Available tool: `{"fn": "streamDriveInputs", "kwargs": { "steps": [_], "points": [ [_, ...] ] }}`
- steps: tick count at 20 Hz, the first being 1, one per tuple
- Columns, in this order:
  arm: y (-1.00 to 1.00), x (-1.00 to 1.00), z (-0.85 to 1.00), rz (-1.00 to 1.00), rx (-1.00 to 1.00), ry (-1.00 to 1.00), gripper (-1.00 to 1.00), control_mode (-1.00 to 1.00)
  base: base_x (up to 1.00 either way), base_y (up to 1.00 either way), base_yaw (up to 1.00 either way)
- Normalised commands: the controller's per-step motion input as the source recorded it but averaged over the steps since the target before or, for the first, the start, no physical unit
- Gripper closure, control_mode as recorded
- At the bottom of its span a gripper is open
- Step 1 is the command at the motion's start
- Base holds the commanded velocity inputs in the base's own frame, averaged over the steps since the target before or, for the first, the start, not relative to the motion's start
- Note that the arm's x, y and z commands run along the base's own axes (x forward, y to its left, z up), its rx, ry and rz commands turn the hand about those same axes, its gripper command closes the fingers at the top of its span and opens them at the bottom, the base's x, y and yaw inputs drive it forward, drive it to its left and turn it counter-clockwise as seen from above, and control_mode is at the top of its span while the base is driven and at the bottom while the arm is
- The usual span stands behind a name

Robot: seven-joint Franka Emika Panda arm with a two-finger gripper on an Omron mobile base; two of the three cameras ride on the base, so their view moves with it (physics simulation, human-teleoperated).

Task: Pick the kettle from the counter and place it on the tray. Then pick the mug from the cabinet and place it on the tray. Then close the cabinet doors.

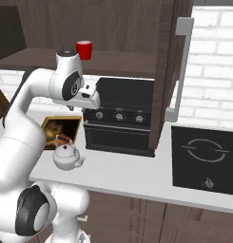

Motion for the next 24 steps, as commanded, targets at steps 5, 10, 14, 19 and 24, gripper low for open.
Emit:
{"fn": "streamDriveInputs", "kwargs": {
  "steps": [5,10,14,19,24],
  "points": [
    [0.0,0.0,-0.31,0.18,0.0,0.01,-1.0,-1.0,0.0,0.0,0.0],
    [0.14,-0.01,-0.63,0.78,0.0,0.06,-1.0,-1.0,0.0,0.0,0.0],
    [0.14,0.0,-0.25,0.2,-0.02,0.14,-1.0,-1.0,0.0,0.0,0.0],
    [0.22,0.04,-0.07,0.03,-0.02,0.03,-1.0,-1.0,0.0,0.0,0.0],
    [0.19,0.0,-0.35,0.07,0.0,0.0,-1.0,-1.0,0.0,0.0,0.0]
  ]
}}
